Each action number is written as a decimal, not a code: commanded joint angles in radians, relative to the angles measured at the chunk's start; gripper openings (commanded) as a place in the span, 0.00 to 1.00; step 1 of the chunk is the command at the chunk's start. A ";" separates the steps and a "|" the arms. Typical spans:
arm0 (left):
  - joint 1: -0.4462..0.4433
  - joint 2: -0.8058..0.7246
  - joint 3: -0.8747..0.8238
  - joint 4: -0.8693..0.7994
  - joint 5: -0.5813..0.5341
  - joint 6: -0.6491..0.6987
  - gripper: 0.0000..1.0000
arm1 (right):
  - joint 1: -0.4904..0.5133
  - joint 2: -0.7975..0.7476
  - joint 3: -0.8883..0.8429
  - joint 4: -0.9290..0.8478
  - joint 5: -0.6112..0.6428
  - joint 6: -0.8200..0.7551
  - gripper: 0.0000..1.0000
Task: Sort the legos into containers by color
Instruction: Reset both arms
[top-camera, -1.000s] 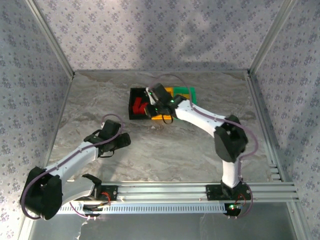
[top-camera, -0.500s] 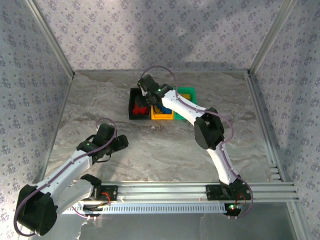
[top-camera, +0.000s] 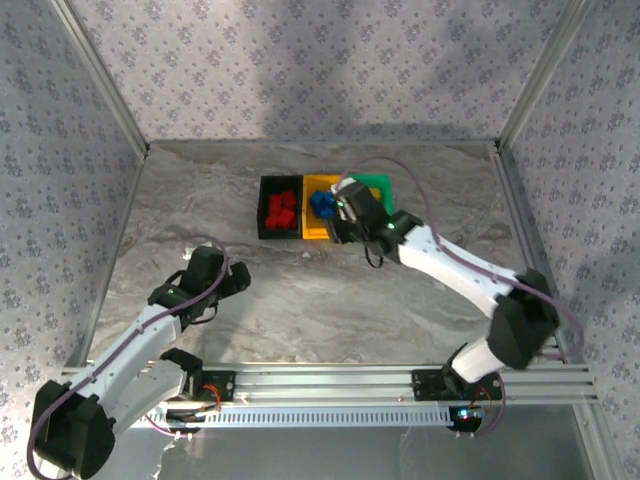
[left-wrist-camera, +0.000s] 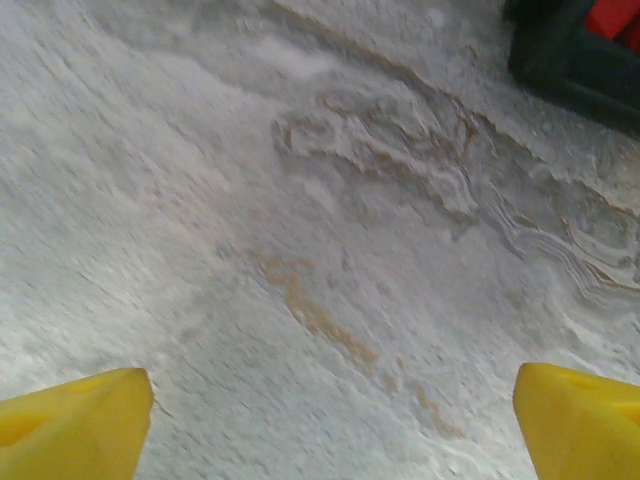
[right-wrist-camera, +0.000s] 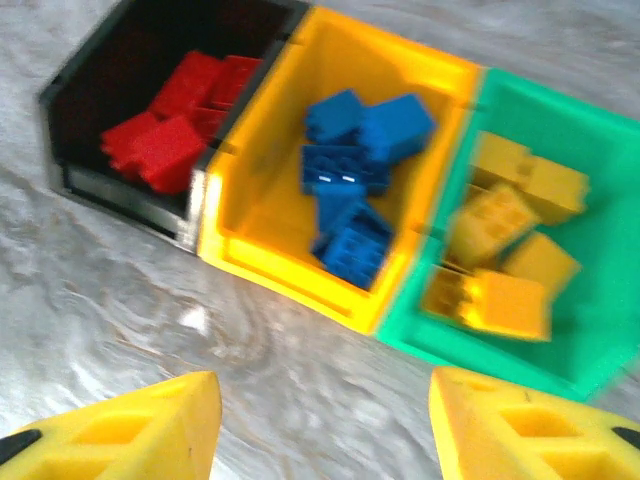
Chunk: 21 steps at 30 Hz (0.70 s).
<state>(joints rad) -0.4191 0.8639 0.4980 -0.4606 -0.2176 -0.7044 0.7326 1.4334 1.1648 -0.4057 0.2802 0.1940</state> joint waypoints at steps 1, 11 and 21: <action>0.030 -0.013 0.032 0.035 -0.092 0.022 0.98 | -0.039 -0.145 -0.126 0.046 0.122 -0.027 0.60; 0.149 0.045 0.080 0.161 -0.210 0.118 1.00 | -0.258 -0.474 -0.354 0.096 0.221 0.020 0.70; 0.236 0.174 0.028 0.463 -0.335 0.324 1.00 | -0.550 -0.584 -0.675 0.455 0.345 0.012 0.96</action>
<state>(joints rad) -0.1986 1.0012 0.5480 -0.1612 -0.4938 -0.4953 0.2577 0.8379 0.5419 -0.0895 0.5812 0.1905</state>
